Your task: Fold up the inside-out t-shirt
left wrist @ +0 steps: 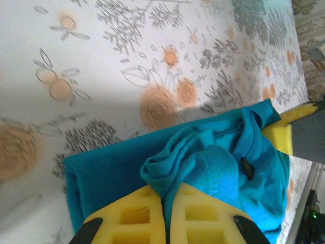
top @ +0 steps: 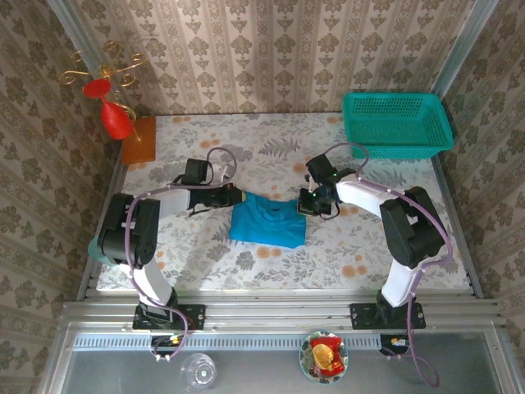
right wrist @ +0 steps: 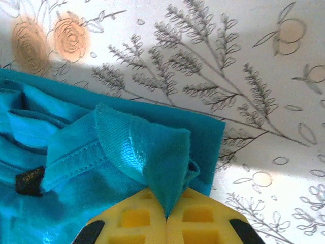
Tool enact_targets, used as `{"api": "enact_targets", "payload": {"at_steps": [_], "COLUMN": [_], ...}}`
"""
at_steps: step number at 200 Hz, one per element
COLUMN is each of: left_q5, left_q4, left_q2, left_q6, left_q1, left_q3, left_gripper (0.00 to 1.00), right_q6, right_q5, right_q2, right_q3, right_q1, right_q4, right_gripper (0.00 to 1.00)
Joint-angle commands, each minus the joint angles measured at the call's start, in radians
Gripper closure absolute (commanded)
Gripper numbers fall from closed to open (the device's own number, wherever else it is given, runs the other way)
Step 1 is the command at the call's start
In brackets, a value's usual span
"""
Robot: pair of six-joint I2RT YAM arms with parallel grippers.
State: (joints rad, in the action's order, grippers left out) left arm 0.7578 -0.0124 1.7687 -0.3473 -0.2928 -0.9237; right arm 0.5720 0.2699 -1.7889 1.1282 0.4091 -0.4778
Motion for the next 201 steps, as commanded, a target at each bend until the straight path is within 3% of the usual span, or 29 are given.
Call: {"api": "enact_targets", "payload": {"at_steps": [1,24,49,65,98,119,132,141,181,201], "left_q5": [-0.026,-0.044,-0.051,-0.056,-0.035,-0.069,-0.109,-0.145,-0.16,-0.13], "left_q4": [0.009,0.053,0.061,0.063,0.033,0.063,0.125,0.17,0.34,0.385], "left_q2": [0.104,0.192,0.232,0.232,0.164,0.068,0.003,-0.039,-0.22,-0.272], "left_q6": [0.015,0.013,0.015,0.012,-0.004,-0.02,-0.01,-0.001,0.017,0.009], "left_q1": [0.015,0.023,0.024,0.029,0.038,0.052,0.055,0.057,0.052,0.011], "left_q3": [-0.074,-0.127,-0.138,-0.133,-0.105,-0.086,-0.087,-0.087,-0.072,-0.055], "left_gripper": [0.94,0.85,0.83,0.8,0.65,0.59,0.55,0.54,0.55,0.6], "right_q6": [0.009,0.03,0.04,0.037,0.025,0.031,0.041,0.043,0.051,0.045], "right_q5": [-0.073,-0.11,-0.104,-0.085,-0.044,-0.117,-0.166,-0.192,-0.288,-0.263], "right_q2": [-0.039,-0.088,-0.098,-0.08,-0.009,-0.008,-0.022,-0.03,0.071,0.136], "right_q3": [0.018,0.022,0.019,0.016,0.0,0.022,0.043,0.06,0.074,0.068], "right_q1": [-0.017,-0.024,-0.024,-0.023,-0.019,-0.021,-0.022,-0.023,-0.014,-0.005], "right_q4": [-0.005,-0.007,-0.004,0.0,0.047,0.002,-0.029,-0.054,-0.181,-0.214], "right_gripper": [1.0,1.0,1.0,1.0,1.0,0.92,0.74,0.68,0.55,0.52]}}
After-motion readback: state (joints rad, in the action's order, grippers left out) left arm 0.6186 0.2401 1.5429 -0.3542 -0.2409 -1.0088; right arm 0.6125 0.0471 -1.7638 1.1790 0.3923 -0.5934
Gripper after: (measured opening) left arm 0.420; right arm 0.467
